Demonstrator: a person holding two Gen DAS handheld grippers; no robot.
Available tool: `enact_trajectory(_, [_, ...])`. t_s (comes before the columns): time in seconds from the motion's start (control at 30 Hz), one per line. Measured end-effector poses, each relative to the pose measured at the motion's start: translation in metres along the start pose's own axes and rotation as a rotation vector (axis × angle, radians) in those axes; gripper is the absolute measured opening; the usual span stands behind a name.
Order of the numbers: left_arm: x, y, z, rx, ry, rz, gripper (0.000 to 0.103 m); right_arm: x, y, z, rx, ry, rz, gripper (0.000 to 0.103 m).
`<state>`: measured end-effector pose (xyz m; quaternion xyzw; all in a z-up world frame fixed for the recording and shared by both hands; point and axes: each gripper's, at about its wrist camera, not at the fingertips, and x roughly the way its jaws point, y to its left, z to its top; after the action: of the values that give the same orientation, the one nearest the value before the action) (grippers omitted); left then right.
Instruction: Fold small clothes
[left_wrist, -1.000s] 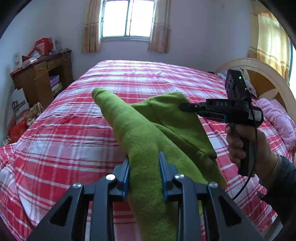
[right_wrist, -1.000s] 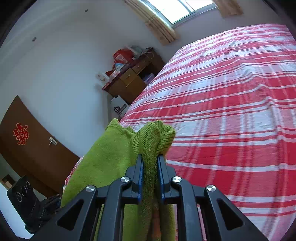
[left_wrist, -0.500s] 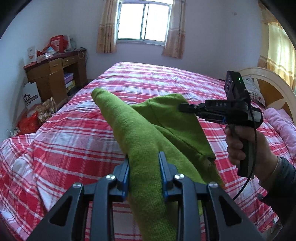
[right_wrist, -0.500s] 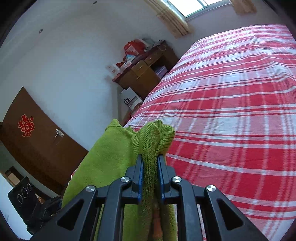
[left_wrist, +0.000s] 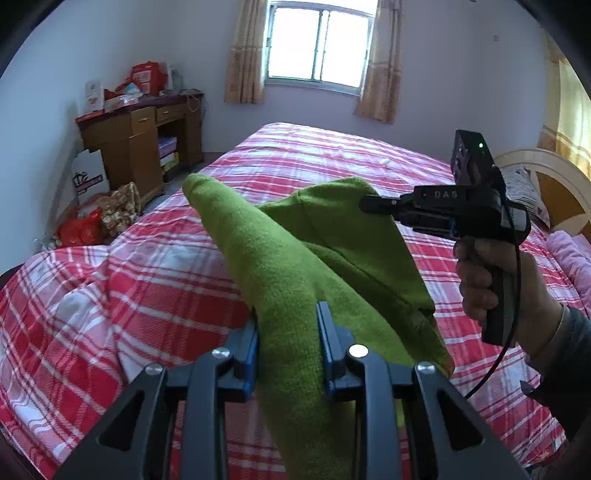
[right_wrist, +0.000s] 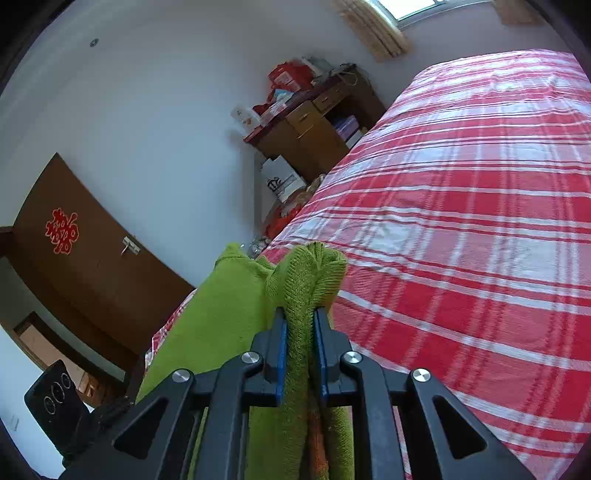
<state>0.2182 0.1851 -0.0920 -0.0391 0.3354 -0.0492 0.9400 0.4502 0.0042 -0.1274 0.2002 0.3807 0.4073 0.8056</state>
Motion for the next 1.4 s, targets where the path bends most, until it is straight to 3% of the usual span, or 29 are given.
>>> enact_trajectory(0.33, [0.0, 0.031, -0.021, -0.036, 0.035, 0.043, 0.028, 0.045, 0.017, -0.006, -0.017, 0.062, 0.017, 0.013])
enact_trajectory(1.2, [0.004, 0.047, -0.051, -0.082, 0.084, 0.033, 0.031, 0.064, -0.006, -0.005, 0.02, 0.095, -0.034, 0.013])
enact_trajectory(1.3, [0.005, 0.047, -0.053, -0.087, 0.087, 0.044, 0.037, 0.066, -0.009, -0.006, 0.028, 0.098, -0.046, 0.013])
enact_trajectory(1.4, [0.005, 0.047, -0.051, -0.078, 0.082, 0.087, 0.052, 0.069, -0.013, -0.008, 0.038, 0.105, -0.066, 0.013])
